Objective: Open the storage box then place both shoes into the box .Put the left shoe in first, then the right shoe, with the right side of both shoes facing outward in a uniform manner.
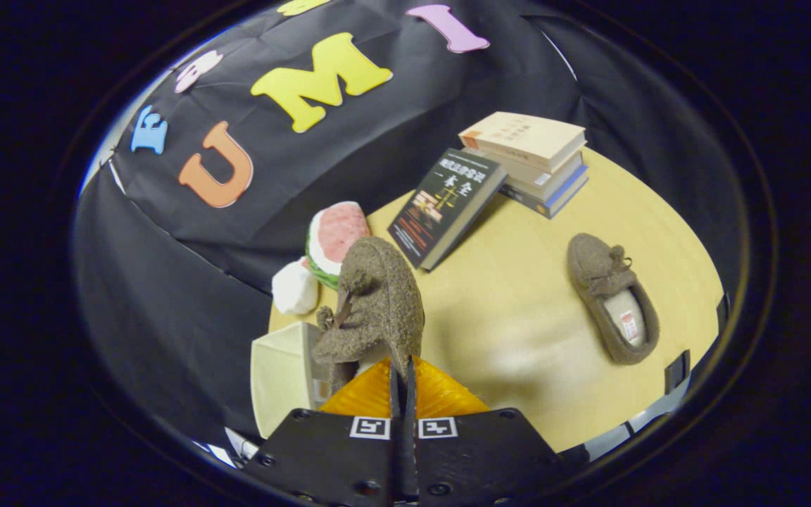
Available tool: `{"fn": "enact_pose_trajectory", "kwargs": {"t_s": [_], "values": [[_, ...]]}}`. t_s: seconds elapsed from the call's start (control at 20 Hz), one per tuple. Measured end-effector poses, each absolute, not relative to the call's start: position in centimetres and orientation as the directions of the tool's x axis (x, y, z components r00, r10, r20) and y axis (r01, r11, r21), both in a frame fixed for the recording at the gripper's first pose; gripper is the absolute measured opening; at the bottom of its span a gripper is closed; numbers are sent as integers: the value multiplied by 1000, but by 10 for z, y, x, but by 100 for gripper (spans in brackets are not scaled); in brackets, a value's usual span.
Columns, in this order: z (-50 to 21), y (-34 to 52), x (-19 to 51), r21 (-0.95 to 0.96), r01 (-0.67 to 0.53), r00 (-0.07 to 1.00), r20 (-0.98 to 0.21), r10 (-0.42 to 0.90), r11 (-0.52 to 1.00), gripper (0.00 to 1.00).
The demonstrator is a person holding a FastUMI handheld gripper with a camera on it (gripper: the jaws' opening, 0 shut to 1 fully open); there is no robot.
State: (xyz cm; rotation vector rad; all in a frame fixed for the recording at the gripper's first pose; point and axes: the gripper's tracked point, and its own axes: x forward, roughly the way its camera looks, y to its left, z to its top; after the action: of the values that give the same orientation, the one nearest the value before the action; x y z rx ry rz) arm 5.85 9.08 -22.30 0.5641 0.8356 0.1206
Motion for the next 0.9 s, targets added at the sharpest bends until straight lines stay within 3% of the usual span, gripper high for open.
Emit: {"fn": "enact_pose_trajectory", "kwargs": {"t_s": [0.4, 0.9], "values": [[-180, 236, 47, 548, -36, 688, -593, 418, 836, 0], [-241, 344, 31, 526, -64, 614, -649, 449, 848, 0]]}}
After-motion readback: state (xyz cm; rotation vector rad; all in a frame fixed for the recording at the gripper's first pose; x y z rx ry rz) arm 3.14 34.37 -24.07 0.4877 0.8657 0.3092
